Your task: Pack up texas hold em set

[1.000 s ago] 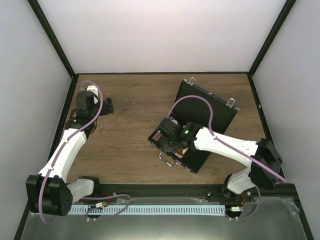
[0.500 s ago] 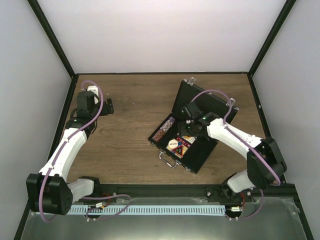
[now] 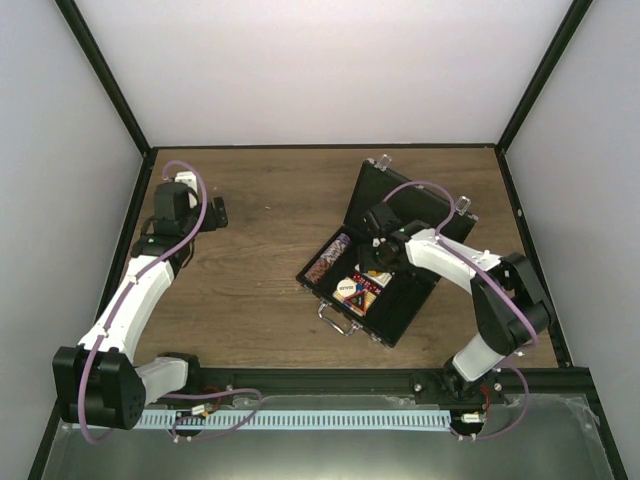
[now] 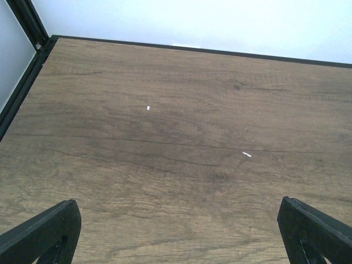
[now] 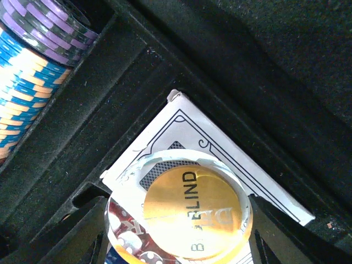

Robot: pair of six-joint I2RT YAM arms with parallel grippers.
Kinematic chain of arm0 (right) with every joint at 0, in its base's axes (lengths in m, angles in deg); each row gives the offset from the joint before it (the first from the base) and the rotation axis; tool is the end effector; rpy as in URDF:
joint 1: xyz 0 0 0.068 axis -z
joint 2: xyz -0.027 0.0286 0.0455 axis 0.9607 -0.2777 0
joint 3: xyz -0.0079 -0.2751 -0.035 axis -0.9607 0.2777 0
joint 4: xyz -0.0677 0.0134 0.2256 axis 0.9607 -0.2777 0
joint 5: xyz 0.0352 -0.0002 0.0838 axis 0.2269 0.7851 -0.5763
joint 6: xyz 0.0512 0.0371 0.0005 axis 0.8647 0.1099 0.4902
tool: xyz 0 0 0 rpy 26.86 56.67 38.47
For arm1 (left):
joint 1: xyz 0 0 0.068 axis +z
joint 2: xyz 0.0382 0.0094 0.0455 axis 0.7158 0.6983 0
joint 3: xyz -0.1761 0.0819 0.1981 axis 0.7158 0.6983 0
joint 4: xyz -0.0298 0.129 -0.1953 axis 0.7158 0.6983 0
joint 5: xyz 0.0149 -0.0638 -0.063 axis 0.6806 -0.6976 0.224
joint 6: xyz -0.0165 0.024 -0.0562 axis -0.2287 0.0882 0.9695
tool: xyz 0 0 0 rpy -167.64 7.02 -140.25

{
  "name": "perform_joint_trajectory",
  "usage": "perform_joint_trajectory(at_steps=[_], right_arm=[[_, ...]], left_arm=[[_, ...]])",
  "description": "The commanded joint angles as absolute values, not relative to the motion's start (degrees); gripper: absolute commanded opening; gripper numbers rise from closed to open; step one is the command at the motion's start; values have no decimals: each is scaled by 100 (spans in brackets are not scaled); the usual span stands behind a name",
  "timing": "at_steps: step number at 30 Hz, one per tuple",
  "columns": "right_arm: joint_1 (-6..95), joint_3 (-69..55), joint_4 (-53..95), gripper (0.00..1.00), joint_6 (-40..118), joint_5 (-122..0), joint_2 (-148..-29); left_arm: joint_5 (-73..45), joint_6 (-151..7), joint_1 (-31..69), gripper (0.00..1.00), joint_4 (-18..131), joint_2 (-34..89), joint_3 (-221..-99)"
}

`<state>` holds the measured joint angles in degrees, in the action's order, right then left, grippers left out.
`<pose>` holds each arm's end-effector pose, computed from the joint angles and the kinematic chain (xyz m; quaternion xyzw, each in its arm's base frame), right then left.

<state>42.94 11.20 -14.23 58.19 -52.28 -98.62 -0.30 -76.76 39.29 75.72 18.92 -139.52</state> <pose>0.2431 0.1448 0.1967 -0.0399 0.9828 0.0796 0.1618 0.2406 -0.0224 0.2966 -0.0300 0.8741 -0.0154 0.4845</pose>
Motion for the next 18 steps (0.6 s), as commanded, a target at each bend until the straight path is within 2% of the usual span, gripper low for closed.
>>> perform_joint_trajectory(at_steps=[1,18], right_arm=[[4312,1058,-1358,53,5778,-5025,-9798],[4312,1102,-1288,61,5806,-4951,-10030]], left_arm=[[-39,-7674,3912,100,7575,1870,-13943],[-35,-7648,3904,100,7580,1824,-13940]])
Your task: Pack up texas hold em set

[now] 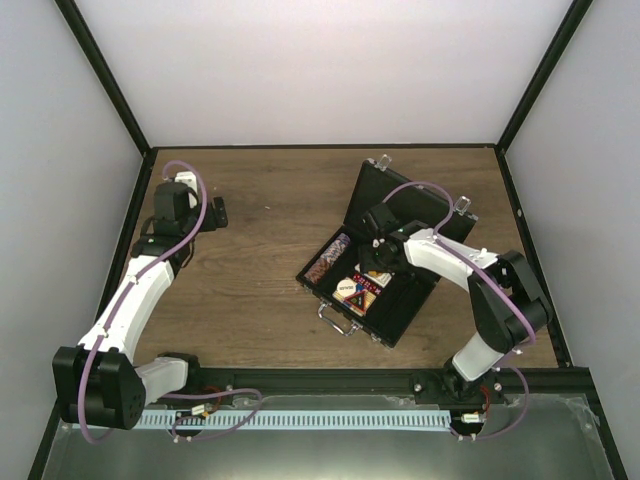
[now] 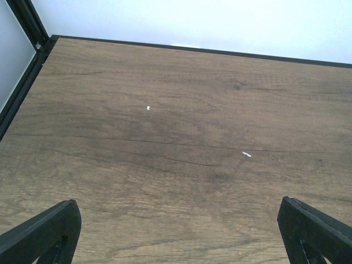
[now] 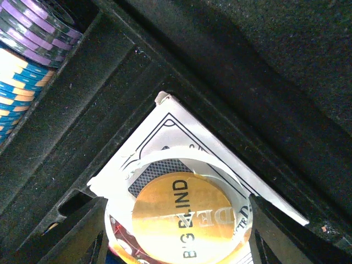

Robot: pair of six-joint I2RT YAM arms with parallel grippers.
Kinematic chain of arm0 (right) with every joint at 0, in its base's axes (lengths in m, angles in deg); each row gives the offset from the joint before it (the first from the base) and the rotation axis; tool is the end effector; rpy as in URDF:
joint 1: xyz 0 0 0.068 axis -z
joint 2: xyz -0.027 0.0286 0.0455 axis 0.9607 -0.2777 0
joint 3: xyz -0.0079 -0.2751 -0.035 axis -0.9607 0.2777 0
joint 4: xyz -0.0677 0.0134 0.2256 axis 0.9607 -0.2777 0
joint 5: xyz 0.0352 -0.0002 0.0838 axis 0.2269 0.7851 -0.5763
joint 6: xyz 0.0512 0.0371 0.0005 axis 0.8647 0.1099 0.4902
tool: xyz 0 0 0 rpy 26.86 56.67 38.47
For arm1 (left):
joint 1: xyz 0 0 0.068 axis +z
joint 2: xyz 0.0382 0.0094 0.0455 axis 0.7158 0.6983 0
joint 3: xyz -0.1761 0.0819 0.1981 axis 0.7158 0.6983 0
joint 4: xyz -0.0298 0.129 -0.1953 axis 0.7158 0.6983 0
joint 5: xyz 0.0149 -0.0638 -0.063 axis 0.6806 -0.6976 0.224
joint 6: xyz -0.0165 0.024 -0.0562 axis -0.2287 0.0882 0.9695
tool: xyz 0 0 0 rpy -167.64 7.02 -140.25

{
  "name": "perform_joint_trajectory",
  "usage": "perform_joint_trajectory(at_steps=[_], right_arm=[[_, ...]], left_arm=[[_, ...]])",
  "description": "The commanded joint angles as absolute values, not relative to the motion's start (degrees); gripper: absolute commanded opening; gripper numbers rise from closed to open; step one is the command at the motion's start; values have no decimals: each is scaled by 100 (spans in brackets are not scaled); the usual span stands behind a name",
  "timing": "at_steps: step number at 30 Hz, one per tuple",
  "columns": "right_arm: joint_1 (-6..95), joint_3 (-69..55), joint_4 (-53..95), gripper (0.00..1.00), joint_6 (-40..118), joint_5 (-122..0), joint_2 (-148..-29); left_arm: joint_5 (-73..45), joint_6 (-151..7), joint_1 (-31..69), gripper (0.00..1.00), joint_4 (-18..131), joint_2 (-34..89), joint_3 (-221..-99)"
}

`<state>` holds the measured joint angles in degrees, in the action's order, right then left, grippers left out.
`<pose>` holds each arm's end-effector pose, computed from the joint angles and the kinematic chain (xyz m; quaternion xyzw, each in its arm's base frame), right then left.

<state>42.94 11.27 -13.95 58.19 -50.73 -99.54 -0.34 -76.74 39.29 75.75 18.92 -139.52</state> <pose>0.2452 0.1445 0.1924 -0.0376 0.9838 0.0649 0.1628 0.2406 -0.0225 0.2966 -0.0299 0.8743 -0.0158 0.4842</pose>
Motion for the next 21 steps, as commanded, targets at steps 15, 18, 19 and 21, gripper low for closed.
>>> perform_joint_trajectory(at_steps=[15,18,19,21], right_arm=[[4312,927,-1504,81,5737,-4914,-9796],[4312,863,-1649,83,5732,-4972,-9489],[4310,838,-1722,84,5725,-4994,-9330],[4313,773,-1896,89,5687,-4971,-8937]], left_arm=[[-59,-7638,3904,100,7581,1817,-13951],[-63,-7639,3906,100,7577,1816,-13944],[-55,-7638,3904,100,7583,1816,-13943],[-36,-7633,3903,100,7576,1814,-13939]])
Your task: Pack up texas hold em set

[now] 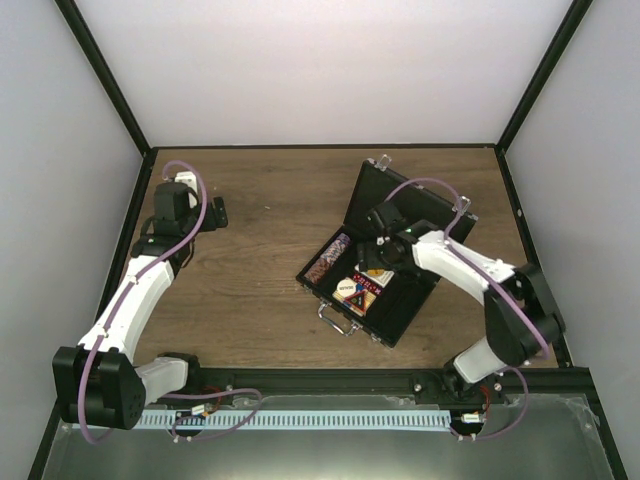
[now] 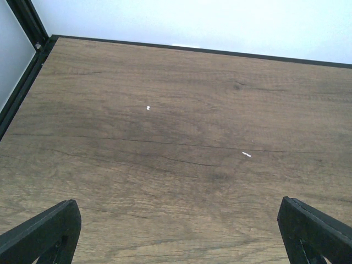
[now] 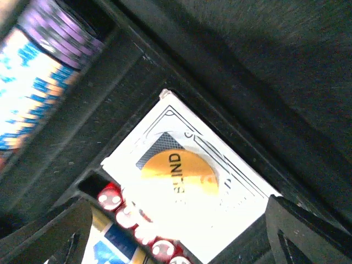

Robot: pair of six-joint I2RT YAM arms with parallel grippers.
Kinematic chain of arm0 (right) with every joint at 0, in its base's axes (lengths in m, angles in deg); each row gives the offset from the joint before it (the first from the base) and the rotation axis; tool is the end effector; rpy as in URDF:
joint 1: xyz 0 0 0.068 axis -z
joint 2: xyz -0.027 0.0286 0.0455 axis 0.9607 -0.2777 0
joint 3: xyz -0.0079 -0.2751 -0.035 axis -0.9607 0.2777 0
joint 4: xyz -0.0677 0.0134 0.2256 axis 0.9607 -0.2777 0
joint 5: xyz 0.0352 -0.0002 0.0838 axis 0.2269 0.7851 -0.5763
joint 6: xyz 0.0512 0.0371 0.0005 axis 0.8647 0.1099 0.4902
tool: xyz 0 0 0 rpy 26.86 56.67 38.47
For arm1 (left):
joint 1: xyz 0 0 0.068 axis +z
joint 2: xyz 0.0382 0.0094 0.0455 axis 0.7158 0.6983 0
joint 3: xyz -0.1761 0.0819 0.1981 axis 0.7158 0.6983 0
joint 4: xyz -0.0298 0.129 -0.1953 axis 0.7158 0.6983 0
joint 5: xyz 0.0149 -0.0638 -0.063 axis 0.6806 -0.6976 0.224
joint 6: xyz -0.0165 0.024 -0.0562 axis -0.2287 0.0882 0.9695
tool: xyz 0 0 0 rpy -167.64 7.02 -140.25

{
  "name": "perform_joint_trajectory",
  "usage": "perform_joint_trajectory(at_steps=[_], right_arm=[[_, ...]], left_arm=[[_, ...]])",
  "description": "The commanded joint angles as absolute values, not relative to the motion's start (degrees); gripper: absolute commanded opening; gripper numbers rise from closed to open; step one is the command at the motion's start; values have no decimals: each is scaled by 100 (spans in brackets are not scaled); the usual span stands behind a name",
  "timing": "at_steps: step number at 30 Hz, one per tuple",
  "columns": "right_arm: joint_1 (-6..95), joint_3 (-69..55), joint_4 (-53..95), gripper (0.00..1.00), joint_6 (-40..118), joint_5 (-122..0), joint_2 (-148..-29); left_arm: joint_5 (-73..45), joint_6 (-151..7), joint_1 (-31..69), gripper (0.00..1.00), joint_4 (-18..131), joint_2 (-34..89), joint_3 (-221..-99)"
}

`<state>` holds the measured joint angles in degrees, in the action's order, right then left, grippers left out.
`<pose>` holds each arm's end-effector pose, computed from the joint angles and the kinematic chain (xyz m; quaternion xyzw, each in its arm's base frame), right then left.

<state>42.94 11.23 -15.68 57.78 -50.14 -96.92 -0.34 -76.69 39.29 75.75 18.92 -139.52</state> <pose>0.2393 0.1404 0.2032 -0.0400 0.9821 0.0637 0.1724 0.2406 -0.0225 0.2966 -0.0303 0.8743 -0.0160 0.4842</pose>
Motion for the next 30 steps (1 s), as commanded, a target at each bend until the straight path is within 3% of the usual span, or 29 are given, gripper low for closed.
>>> perform_joint_trajectory(at_steps=[1,5,16,30], right_arm=[[4312,706,-1982,91,5660,-4937,-8726],[4318,385,-2399,100,5487,-4697,-7983],[6242,-52,-2660,100,4946,-5408,-7026],[7353,-437,-2589,100,4632,-5332,-6932]], left_arm=[[-29,-7635,3905,100,7574,1813,-13939],[-48,-7613,3903,100,7559,1821,-13938],[32,-7610,3894,100,7552,1790,-13906],[34,-7596,3885,100,7556,1785,-13891]])
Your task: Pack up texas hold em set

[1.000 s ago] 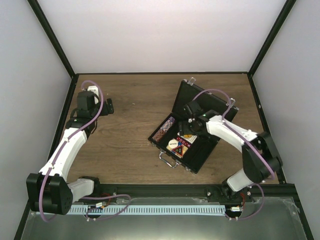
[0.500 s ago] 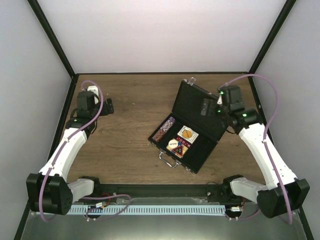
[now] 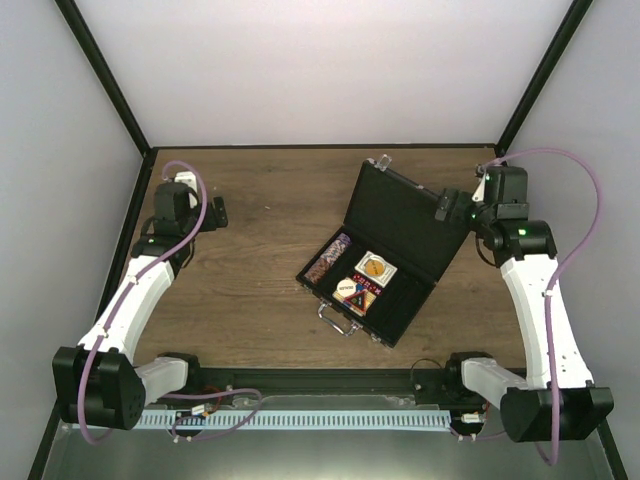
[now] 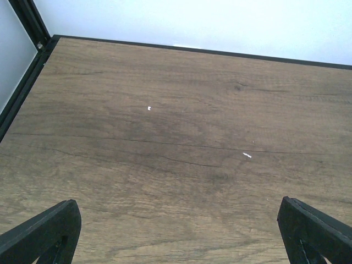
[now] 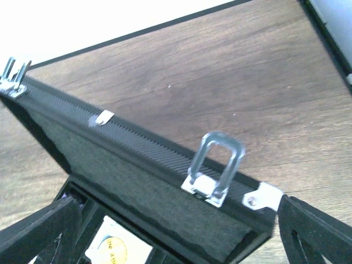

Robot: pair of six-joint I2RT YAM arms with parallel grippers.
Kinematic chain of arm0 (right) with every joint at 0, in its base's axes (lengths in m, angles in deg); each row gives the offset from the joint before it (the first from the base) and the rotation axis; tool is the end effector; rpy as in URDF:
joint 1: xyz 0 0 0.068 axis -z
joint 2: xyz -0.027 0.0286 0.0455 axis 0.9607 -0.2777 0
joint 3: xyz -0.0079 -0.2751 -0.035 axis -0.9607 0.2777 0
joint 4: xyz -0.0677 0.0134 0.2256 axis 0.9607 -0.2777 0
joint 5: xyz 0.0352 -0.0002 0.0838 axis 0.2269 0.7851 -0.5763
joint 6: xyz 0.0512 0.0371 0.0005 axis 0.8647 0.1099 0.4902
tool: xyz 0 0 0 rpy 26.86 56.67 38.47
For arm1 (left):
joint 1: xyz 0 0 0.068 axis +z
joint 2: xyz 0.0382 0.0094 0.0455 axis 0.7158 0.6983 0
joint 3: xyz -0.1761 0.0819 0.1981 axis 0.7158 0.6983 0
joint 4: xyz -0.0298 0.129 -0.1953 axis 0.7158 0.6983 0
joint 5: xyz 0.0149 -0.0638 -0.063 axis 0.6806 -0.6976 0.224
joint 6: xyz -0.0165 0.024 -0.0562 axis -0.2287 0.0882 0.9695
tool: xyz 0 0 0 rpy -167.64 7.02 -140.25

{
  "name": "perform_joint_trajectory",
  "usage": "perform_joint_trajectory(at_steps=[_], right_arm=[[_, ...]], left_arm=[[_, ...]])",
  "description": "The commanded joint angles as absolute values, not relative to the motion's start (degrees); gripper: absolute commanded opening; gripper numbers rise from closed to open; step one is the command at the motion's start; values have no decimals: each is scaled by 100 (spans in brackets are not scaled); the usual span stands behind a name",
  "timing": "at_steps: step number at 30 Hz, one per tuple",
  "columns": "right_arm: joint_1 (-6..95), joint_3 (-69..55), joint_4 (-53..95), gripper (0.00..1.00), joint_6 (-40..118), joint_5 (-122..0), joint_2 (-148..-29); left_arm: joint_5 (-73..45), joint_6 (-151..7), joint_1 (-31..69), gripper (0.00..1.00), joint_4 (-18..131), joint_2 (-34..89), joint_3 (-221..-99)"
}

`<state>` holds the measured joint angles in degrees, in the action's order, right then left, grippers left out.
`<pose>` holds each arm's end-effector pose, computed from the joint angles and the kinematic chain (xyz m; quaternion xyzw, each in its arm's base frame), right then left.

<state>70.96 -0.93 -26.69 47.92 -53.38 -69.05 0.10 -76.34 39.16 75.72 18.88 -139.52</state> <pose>0.1928 0.0100 0.3606 0.1013 0.9006 0.0708 0.4166 0.2405 -0.0226 0.2968 -0.0339 0.8737 -0.0147 0.4850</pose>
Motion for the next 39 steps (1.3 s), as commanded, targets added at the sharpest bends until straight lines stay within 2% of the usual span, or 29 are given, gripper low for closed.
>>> perform_joint_trajectory(at_steps=[1,23,29,39], right_arm=[[7387,-445,-2561,100,4645,-5399,-6962],[7748,-225,-2311,100,4192,-6372,-7826],[7748,-205,-2596,100,3970,-7942,-7888],[7704,65,-2831,100,4488,-9277,-7499]], left_arm=[[23,-7597,3890,100,7546,1789,-13898],[-112,-7614,3884,100,7550,1808,-13915],[-156,-7629,3877,100,7540,1805,-13910],[-307,-7595,3870,100,7523,1825,-13915]])
